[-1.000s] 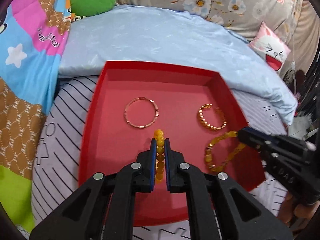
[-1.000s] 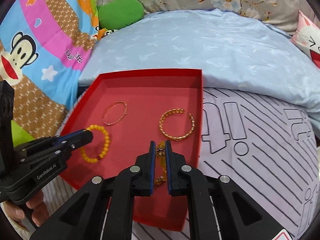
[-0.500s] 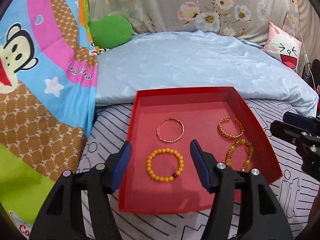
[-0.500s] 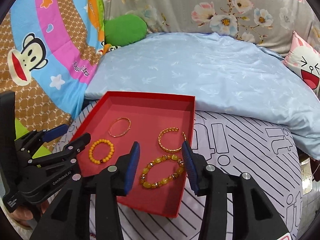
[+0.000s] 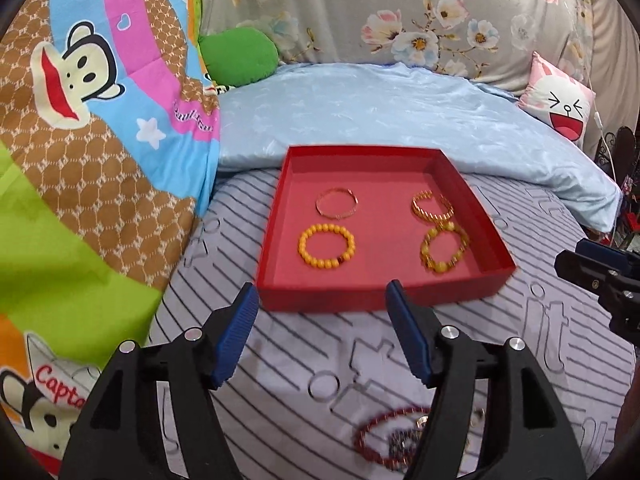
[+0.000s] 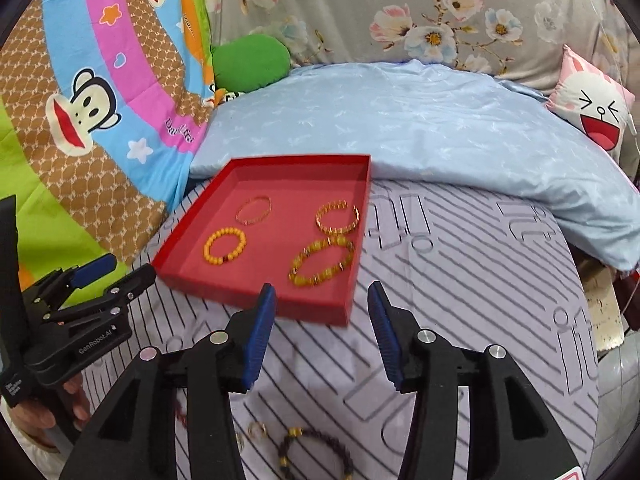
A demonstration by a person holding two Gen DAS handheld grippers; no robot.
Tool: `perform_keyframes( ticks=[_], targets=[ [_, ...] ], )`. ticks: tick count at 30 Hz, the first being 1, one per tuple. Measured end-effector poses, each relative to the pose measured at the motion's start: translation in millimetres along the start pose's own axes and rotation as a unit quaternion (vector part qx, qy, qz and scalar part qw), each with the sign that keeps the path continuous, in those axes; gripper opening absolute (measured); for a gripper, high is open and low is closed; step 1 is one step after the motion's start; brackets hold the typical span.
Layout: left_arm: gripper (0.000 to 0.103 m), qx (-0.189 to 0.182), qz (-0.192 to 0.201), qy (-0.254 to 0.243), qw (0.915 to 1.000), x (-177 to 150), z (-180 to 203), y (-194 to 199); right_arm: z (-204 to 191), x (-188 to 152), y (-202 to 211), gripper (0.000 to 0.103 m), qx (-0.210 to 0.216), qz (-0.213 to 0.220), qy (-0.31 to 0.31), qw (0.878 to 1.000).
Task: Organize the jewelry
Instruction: 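Grasp the dark red bead bracelet with the left gripper while the right gripper grasps the dark brown bead bracelet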
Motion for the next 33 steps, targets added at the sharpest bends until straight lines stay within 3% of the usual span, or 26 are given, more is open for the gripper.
perform_keyframes(
  ticks=[15, 25, 33],
  targets=[
    [0.063, -0.012, -0.062, 0.005, 0.998, -92.1, 13.5, -6.7, 21.1, -99.3, -20.6, 0.047, -0.024, -0.066, -0.018, 0.997],
    [0.063, -0.009, -0.08, 0.026, 0.9964, -105.4, 7.8, -20.9, 19.2, -109.3, -44.1, 0.046, -0.045, -0.075, -0.002, 0.996],
    [0.062, 0.005, -0.096, 0.017, 0.9953, -107.2, 8.0, -43.3, 16.3, -116.5, -56.8, 0.036, -0.056, -0.085, 0.011, 0.995]
  ],
)
Point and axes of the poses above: each gripper's, at about its wrist camera, not at the fingertips, and y roughly against the way its jaws point, z to its right, x to its top, the point moved 10 cm from there along -y, roughly the way its jaws point, and after that the axes turned 15 degrees about -z, right-handed, at the moved point
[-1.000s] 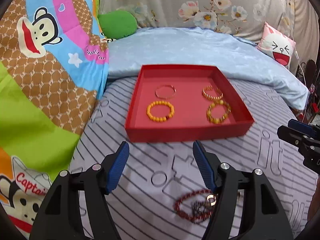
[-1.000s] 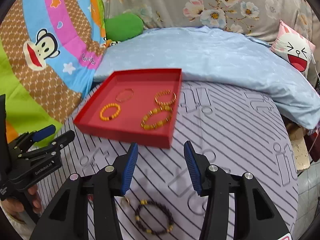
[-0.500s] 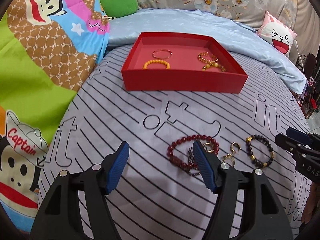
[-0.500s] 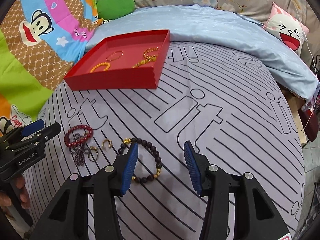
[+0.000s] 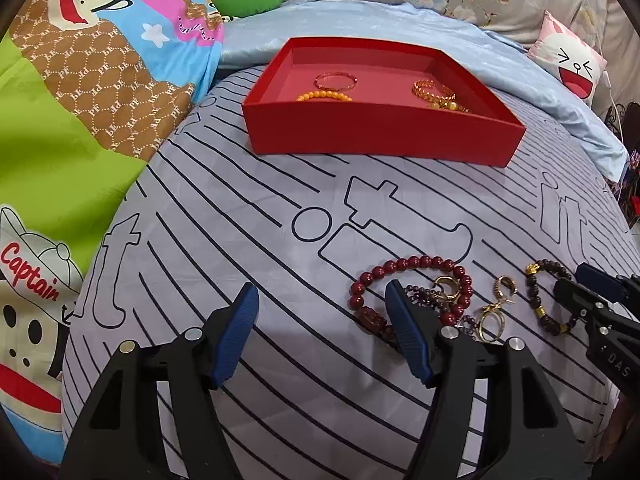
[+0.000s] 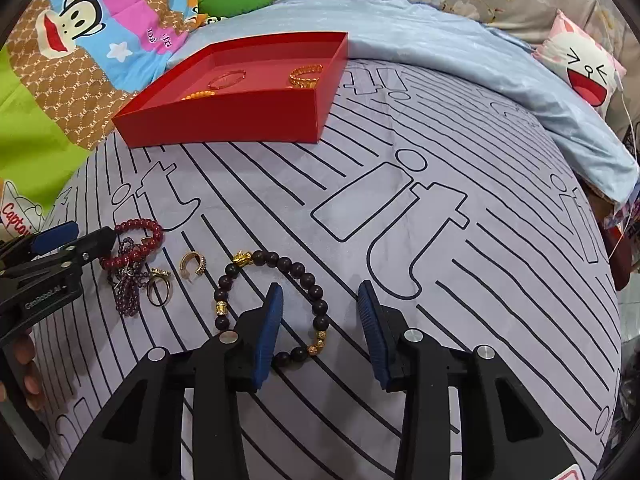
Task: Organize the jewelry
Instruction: 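Grasp the dark red bead bracelet with the left gripper while the right gripper grasps the dark brown bead bracelet, then carry both dark bracelets into the red tray and open both grippers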
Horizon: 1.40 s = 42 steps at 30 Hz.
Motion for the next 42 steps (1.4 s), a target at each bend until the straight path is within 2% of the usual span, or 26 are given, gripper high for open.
perform_keyframes(
  ticks=[4, 10, 12, 13, 15, 16, 19, 28, 35, 42],
  targets=[
    [0.06, 0.006, 0.002, -0.005, 1.0, -0.3, 0.6, -5.0, -2.9, -0.5, 0.2, 0.032, -0.003, 0.002, 0.007, 1.0],
    [0.045, -0.01, 0.005, -0.017, 0.9998, -0.5, 6.7, -3.1, -8.4, -0.3, 0.2, 0.022, 0.001, 0.003, 0.018, 1.0],
    [0.031, -0.018, 0.005, -0.026, 0.9995, -1.2, 11.0, -1.3, -10.2, -0.6, 0.1, 0.019, 0.0, 0.003, 0.021, 1.0],
    [0.028, -0.026, 0.004, -0.031, 0.9992, -1.7, 14.0, -0.3, -11.2, -0.7, 0.2, 0.017, 0.002, 0.002, 0.022, 1.0],
    [0.011, -0.044, 0.0, -0.037, 0.9984, -2.6, 19.3, 1.1, -12.1, -0.9, 0.1, 0.015, 0.004, 0.001, 0.022, 1.0],
    [0.01, -0.051, -0.003, -0.038, 0.998, -3.1, 21.0, 1.4, -13.0, -1.1, 0.2, 0.012, 0.006, 0.0, 0.023, 1.0],
    [0.008, -0.063, -0.011, -0.039, 0.9972, -4.5, 25.0, 2.9, -16.2, -2.6, 0.8, 0.008, 0.01, -0.004, 0.025, 1.0],
    [0.008, -0.108, -0.007, -0.034, 0.9936, -4.7, 32.4, 32.0, -17.3, -7.6, 15.7, 0.008, 0.034, -0.003, 0.012, 0.999],
    [0.008, -0.136, 0.016, -0.052, 0.9892, 7.1, 48.2, 72.9, -18.5, 4.1, 48.8, 0.007, 0.042, 0.023, 0.01, 0.999],
    [0.008, -0.145, 0.039, -0.074, 0.9859, 24.2, 62.6, 103.5, -18.2, 21.1, 76.1, 0.008, 0.045, 0.046, 0.012, 0.998]
  ],
)
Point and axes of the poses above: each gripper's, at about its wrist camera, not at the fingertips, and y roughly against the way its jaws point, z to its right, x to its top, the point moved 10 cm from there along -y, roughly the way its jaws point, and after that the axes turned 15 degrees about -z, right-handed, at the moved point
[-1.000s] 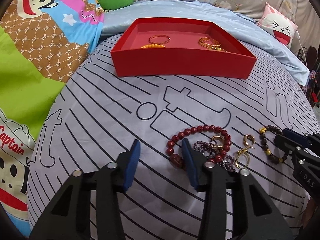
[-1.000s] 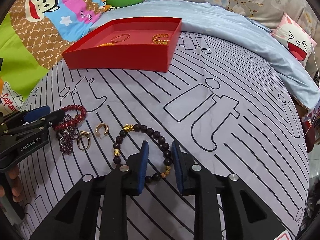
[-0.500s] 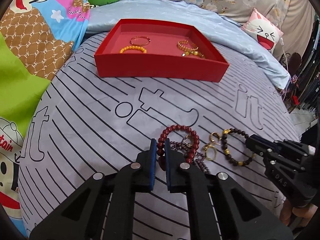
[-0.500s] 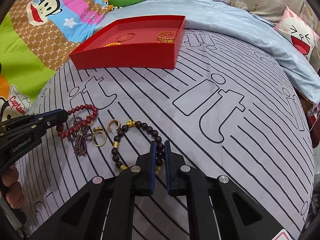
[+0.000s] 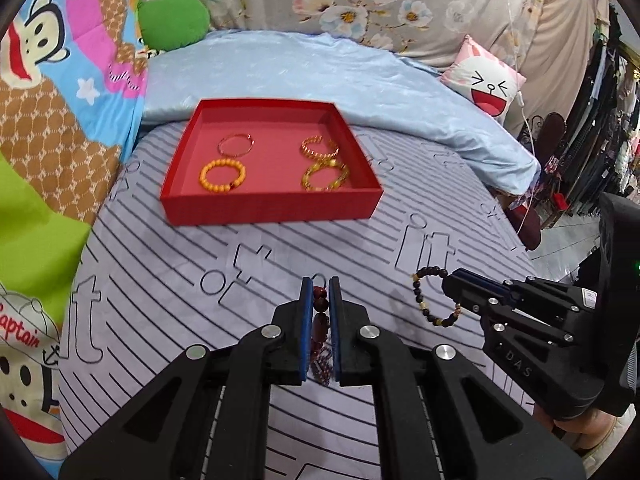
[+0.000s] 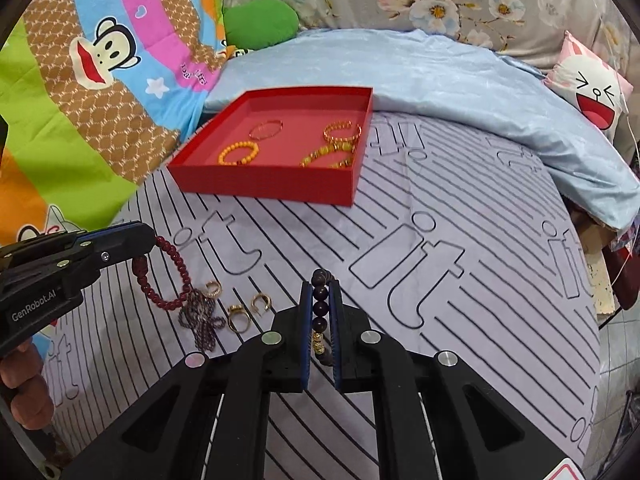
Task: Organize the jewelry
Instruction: 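Carry both dark bracelets into the red tray and open both grippers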
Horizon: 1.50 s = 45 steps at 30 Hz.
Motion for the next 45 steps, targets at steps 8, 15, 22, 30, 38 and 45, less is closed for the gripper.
perform_keyframes(
  ticks=[8, 15, 22, 30, 38, 45],
  targets=[
    [0.008, -0.021, 0.03, -0.012, 0.9993, 38.7, 8.7, 20.8, 4.7, 36.8, 18.6, 0.008, 0.005, 0.028, -0.001, 1.0],
    [0.008, -0.027, 0.046, -0.018, 0.9984, 85.0, 6.9, 19.2, 10.3, 75.8, 20.7, 0.008, -0.004, 0.047, 0.003, 0.999],
    [0.008, -0.027, 0.044, -0.014, 0.9985, 132.6, -3.5, -7.8, 15.5, 109.5, 3.0, 0.008, -0.001, 0.046, -0.004, 0.999],
    [0.008, -0.048, 0.005, 0.013, 0.9987, 154.4, -28.5, -74.4, 10.1, 133.7, -29.1, 0.008, 0.012, 0.032, -0.006, 0.999],
    [0.008, 0.021, -0.037, 0.042, 0.9982, 139.6, -73.8, -125.0, 1.4, 171.3, -52.5, 0.008, 0.03, 0.025, -0.002, 0.999],
    [0.008, 0.05, -0.041, 0.055, 0.9964, 133.7, -97.0, -132.7, -19.4, 215.7, -75.4, 0.008, 0.059, 0.021, 0.001, 0.998]
  ],
)
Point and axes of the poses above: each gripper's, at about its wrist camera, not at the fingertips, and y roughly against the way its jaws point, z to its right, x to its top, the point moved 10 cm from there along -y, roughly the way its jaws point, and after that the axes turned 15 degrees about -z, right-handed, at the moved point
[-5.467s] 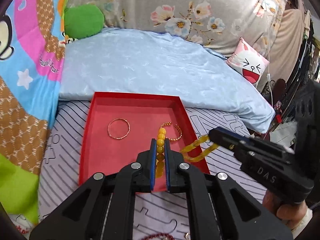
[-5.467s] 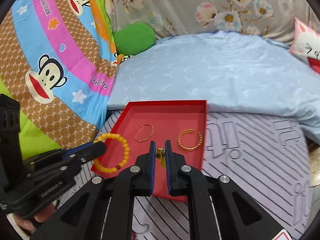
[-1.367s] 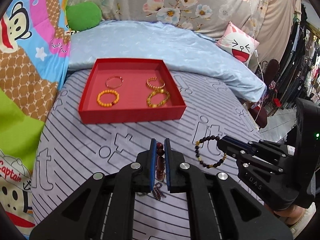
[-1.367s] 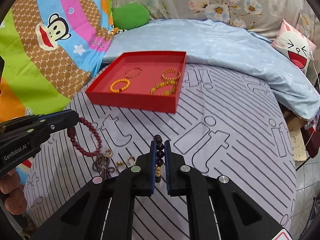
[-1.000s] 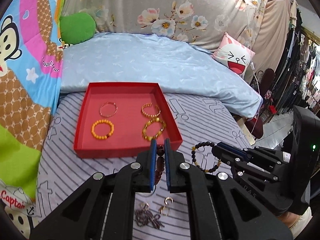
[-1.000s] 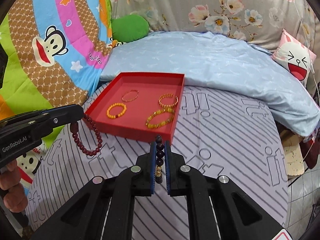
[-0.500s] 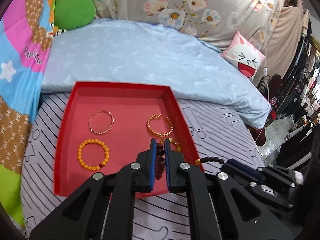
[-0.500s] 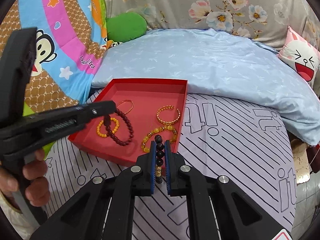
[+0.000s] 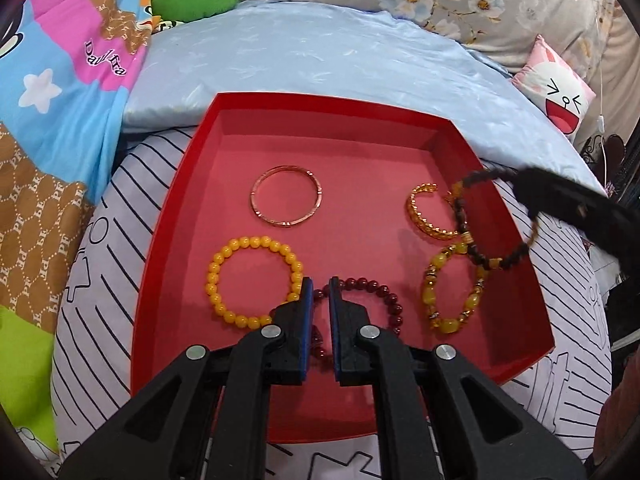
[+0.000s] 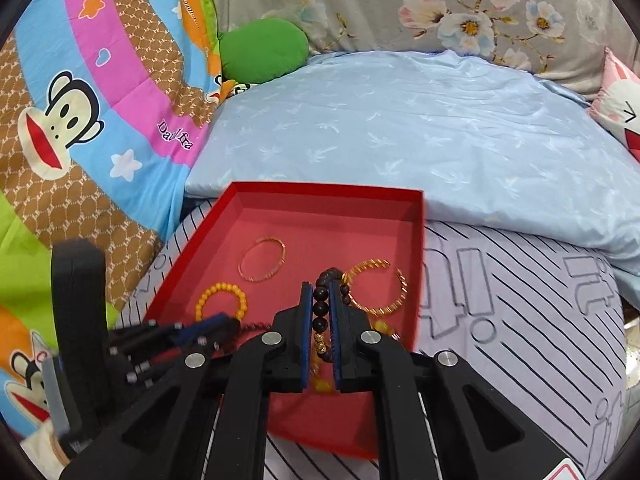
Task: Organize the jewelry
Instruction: 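Carry both dark bracelets into the red tray and open both grippers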
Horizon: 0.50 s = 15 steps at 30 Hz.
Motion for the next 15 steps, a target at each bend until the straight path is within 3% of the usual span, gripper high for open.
perform_keyframes(
  ticks=[4, 10, 14, 15],
  targets=[
    [0.008, 0.008, 0.006, 0.008, 0.9999, 0.8, -7.3, 0.3, -11.4, 19.9, -19.2, 0.008, 0.021, -0.012, -0.002, 1.0],
    [0.009, 0.011, 0.014, 0.022, 0.9996, 1.3, -16.7, 0.8, -5.9, 23.7, -57.1, 0.01, -0.008, -0.04, -0.002, 0.999],
    [0.029, 0.016, 0.031, 0.035, 0.9988, 1.9, -23.8, 7.9, 3.8, 21.5, -63.5, 0.017, -0.037, -0.044, -0.001, 0.998],
    [0.032, 0.016, 0.035, 0.036, 0.9986, 2.6, -24.5, 9.9, 6.5, 21.0, -61.3, 0.023, -0.042, -0.04, -0.002, 0.998]
  ],
)
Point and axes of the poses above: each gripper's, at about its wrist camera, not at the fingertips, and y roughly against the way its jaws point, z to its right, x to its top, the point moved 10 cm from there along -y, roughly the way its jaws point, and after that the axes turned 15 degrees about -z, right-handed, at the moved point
